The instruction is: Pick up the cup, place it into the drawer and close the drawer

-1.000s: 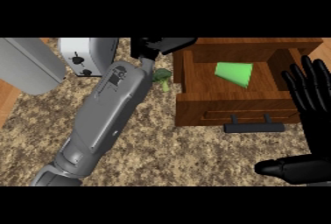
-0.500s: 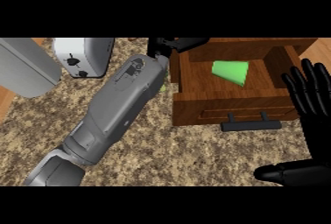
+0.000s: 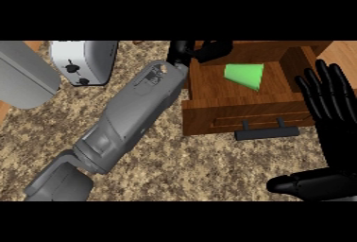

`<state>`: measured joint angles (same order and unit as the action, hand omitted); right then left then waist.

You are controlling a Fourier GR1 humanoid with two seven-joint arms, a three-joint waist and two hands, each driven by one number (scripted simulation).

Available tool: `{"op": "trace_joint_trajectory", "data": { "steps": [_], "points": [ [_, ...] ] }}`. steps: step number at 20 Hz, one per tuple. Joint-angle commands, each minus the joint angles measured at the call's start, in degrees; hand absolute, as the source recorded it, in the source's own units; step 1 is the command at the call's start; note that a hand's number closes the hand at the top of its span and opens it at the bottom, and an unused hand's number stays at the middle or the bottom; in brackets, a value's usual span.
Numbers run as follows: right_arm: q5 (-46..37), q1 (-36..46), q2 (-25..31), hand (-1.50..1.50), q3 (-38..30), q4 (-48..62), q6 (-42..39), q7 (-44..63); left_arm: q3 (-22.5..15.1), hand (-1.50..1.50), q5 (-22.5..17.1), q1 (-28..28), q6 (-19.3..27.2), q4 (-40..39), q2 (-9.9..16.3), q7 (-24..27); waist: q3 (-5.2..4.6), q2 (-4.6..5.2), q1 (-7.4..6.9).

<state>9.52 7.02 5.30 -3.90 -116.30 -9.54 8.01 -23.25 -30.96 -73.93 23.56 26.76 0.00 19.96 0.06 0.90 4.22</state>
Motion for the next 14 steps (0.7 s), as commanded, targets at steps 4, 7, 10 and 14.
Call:
{"op": "trace_joint_trajectory", "data": {
  "steps": [4, 7, 10, 14],
  "points": [
    [-0.5, 1.9, -0.6, -1.5, 1.0, 1.9, -0.1, -1.2, -7.5, 1.5, -1.9, -2.6, 3.1, -4.5, 0.0, -1.1, 0.06, 0.61, 1.91],
    [1.5, -0.4, 0.5, -1.5, 0.4, 1.2, -2.9, -2.5, -11.7, -1.5, -2.0, 0.0, 5.9, -4.1, 0.0, -1.8, 0.11, 0.64, 3.19],
    [0.3, 1.2, -0.3, -1.5, 0.9, 1.8, -1.3, -2.2, -12.1, -1.5, -3.0, -2.1, 5.5, -4.7, 0.0, -2.0, 0.06, 0.71, 2.64],
    [5.0, 2.6, 1.3, -1.5, -1.7, 0.0, -1.8, 2.0, -11.2, -1.5, -6.5, -2.3, 3.4, -3.3, 0.0, -1.4, 0.01, 0.46, 2.15]
  ]
}}
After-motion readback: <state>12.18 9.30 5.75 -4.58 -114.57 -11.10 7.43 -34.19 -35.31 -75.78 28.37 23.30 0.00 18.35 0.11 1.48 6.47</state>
